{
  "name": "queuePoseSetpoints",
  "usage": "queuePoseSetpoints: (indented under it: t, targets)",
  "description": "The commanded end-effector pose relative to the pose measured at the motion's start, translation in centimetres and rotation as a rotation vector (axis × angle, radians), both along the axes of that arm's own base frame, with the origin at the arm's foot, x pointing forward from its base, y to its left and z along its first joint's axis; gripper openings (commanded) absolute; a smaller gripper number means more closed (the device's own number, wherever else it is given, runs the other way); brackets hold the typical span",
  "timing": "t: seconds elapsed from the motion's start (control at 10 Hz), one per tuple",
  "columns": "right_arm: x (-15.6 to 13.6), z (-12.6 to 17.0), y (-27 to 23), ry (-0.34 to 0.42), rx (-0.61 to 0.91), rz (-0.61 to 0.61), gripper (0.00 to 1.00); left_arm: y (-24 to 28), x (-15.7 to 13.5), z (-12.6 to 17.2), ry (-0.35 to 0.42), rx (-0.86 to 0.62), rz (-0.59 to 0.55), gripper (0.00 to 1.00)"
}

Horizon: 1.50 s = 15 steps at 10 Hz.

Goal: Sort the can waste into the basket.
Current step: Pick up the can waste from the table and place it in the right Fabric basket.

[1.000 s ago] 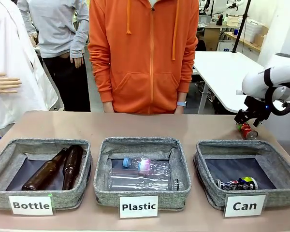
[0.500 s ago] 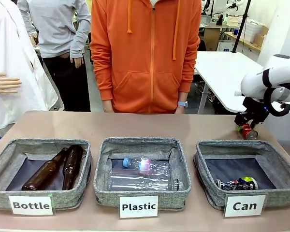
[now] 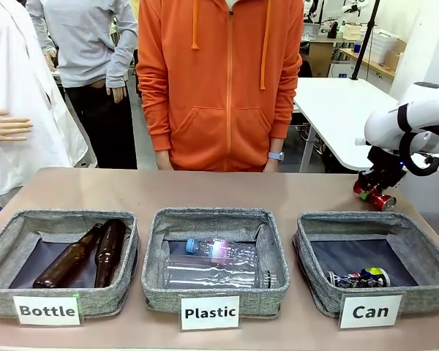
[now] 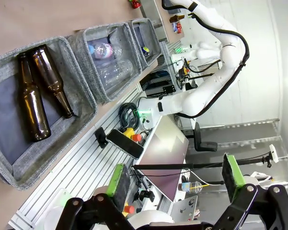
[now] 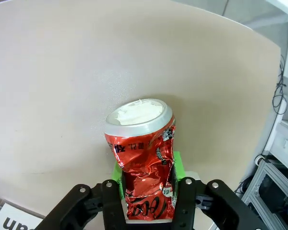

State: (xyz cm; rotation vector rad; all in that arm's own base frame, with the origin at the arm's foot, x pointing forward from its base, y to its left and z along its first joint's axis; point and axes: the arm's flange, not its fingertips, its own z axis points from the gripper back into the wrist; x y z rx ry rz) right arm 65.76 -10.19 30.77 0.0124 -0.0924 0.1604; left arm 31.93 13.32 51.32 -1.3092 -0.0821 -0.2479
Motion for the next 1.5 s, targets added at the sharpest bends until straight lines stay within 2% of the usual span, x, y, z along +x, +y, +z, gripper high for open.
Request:
queuePoseSetpoints:
  t: [0.0, 0.2, 0.3, 0.4, 0.5, 0.6, 0.8, 1.0, 1.1, 1.2, 1.3, 1.4]
  targets:
    - [0.6, 0.3, 0.2, 0.008, 0.002, -0.004, 0.0, 0.1, -0.3, 0.2, 0.004, 0.014, -0.008, 1.0]
    - [0.3, 0.9, 0.2, -0.006, 0.002, 0.002, 0.0, 0.1, -0.3, 0.2, 0.004, 0.014, -0.008, 1.0]
    - [-0.6, 2.7, 0.3, -0.038, -0.002, 0.007, 0.0, 0.1, -0.3, 0.2, 0.004, 0.014, -0.008, 1.0]
    - [-2.3, 6.0, 0.8, -0.075, -0.014, 0.015, 0.0, 0.1, -0.3, 0.2, 0.004, 0.014, -0.008, 1.0]
    - [-4.7, 9.7, 1.5, -0.047, 0.002, 0.044, 0.0, 0.1, -0.3, 0.2, 0.004, 0.014, -0.008, 1.0]
    - [-8.1, 13.2, 2.9, 0.012, 0.047, 0.124, 0.0, 0.1, -0.3, 0.2, 0.004, 0.014, -0.008, 1.0]
    - [-14.9, 16.5, 5.7, 0.075, 0.043, 0.4, 0.0, 0.1, -0.3, 0.2, 0.004, 0.014, -0.008, 1.0]
    - [-21.8, 17.3, 7.9, 0.103, 0.105, 0.782, 0.0, 0.1, -0.3, 0.2, 0.004, 0.014, -0.008, 1.0]
    - [-24.2, 16.9, 8.6, 0.074, 0.106, 0.927, 0.0, 0.1, -0.3, 0.2, 0.004, 0.014, -0.008, 1.0]
    - [-25.8, 16.0, 9.1, 0.017, 0.071, 1.023, 0.0, 0.1, -0.3, 0.2, 0.004, 0.014, -0.008, 1.0]
    - [-26.9, 15.1, 9.8, -0.088, 0.011, 1.03, 0.0, 0.1, -0.3, 0.2, 0.004, 0.014, -0.008, 1.0]
    - [-27.4, 14.3, 9.9, -0.129, 0.039, 1.145, 0.0, 0.1, -0.3, 0.2, 0.004, 0.014, -0.008, 1.0]
